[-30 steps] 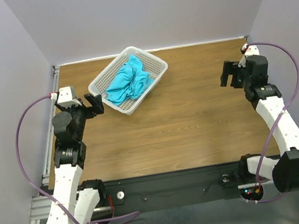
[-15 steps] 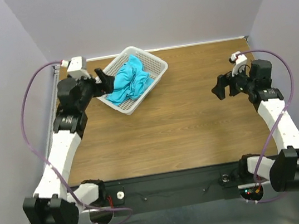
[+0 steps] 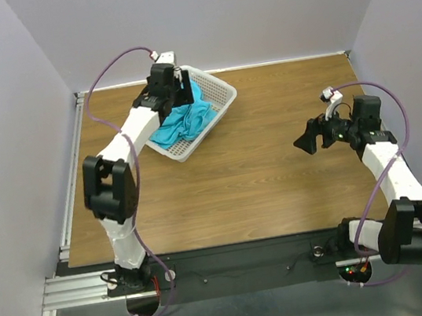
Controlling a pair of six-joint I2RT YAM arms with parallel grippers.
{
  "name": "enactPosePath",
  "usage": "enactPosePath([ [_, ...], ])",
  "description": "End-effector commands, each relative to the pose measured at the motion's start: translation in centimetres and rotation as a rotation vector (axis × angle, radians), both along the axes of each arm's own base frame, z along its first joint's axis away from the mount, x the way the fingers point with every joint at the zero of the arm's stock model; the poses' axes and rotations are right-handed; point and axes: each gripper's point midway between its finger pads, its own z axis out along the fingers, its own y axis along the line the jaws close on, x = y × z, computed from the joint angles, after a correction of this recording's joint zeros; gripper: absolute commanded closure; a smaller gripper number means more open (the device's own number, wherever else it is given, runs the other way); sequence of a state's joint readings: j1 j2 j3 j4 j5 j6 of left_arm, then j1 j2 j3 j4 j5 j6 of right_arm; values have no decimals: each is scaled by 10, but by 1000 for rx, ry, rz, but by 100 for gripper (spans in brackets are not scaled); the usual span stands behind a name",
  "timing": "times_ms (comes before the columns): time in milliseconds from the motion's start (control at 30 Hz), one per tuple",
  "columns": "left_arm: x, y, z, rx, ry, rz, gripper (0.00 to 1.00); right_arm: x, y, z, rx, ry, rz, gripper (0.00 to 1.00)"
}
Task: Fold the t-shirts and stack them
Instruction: Grab the tshirt from the pile
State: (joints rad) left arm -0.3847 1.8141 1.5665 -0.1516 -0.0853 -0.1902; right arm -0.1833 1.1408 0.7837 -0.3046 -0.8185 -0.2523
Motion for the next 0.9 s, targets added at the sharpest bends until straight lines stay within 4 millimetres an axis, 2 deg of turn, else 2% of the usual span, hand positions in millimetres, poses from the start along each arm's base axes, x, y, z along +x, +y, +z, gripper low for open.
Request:
enactPosePath([
  [0, 25, -2, 8, 119, -19, 92, 16, 4, 1, 6, 12, -46, 33, 0],
  [33, 31, -4, 14, 130, -27, 104, 17, 4, 2, 6, 14, -46, 34, 0],
  [67, 34, -6, 11, 149, -23, 118, 17, 4, 2, 7, 14, -48, 36, 0],
  [100, 38, -7, -3, 184, -3, 135, 17, 4, 2, 8, 14, -49, 35, 0],
  [167, 46, -6, -1, 211, -15, 159, 18, 6, 0, 7, 5, -51, 27, 0],
  [200, 51, -3, -15, 246, 3, 181, 18, 6, 0, 7, 4, -49, 26, 0],
  [233, 56, -5, -9, 248, -11, 186, 18, 6, 0, 8, 3, -51, 24, 0],
  [300, 61, -3, -30, 292, 28, 194, 19, 6, 0, 7, 3, -49, 24, 0],
  [333, 65, -4, -28, 295, 21, 197, 21, 6, -1, 7, 4, -47, 24, 0],
  [433, 70, -5, -41, 324, 32, 197, 27, 6, -1, 6, 3, -46, 22, 0],
  [567, 76, -2, -55, 373, 43, 208, 45, 7, -2, 5, 3, -42, 16, 0],
  [733, 78, -5, -65, 387, 57, 187, 45, 6, -2, 6, 4, -45, 19, 0],
  [833, 82, -5, -60, 393, 44, 182, 65, 6, -1, 6, 3, -44, 22, 0],
  [867, 83, -7, -54, 387, 29, 185, 94, 6, -1, 6, 2, -47, 22, 0],
])
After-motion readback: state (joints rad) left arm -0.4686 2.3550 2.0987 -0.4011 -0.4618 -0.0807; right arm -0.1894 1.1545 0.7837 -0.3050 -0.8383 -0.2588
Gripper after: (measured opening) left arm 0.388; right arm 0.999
